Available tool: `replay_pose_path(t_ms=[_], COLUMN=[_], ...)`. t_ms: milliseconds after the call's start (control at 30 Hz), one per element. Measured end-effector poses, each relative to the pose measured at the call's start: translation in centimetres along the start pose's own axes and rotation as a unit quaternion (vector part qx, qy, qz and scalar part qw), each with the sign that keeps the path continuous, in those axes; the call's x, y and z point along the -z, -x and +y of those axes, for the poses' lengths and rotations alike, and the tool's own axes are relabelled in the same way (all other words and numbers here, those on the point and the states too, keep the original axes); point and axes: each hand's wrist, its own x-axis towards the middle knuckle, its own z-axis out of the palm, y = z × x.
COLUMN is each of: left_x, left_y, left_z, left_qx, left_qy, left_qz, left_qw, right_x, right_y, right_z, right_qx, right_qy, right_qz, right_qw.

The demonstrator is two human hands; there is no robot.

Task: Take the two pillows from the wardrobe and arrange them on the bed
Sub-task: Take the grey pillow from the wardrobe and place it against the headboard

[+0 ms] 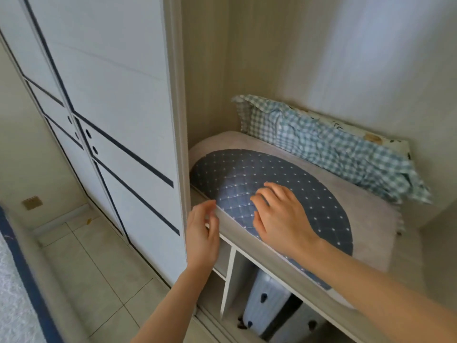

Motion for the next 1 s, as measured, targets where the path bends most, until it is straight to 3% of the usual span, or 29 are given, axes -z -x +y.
replay_pose_path(t_ms=[133, 367, 500, 667, 1000], left_x=[-3.6, -10.2, -12.6, -15.2, -15.0], left_y=[-0.1, -2.2, -2.4, -2.2, -1.6], left_z=[0.6, -0.4, -2.1, -2.5, -2.4], left_qx=[0.044, 0.189, 0.252, 0.277, 0.315], left_qy=[0.015, -0.011, -0.051, -0.021, -0.035], left_qz=[-0.048, -0.141, -0.187, -0.211, -0.195], left_qw=[0.998, 0.972, 0.948, 0.937, 0.928], right_x=[-2.0, -8.9, -11.2, -12.8, -12.2], right_y=[1.2, 2.5, 1.8, 1.5, 1.9], right_z=[3.9, 10.1, 13.6, 17.0, 12.8], right_qx=[-0.057, -0.174, -0.235, -0.275, -0.309], right_qy=[0.025, 0.032, 0.003, -0.004, 0.002], right_qz=[-0.056, -0.244, -0.26, -0.304, -0.303], right_qw=[0.996, 0.954, 0.937, 0.912, 0.901])
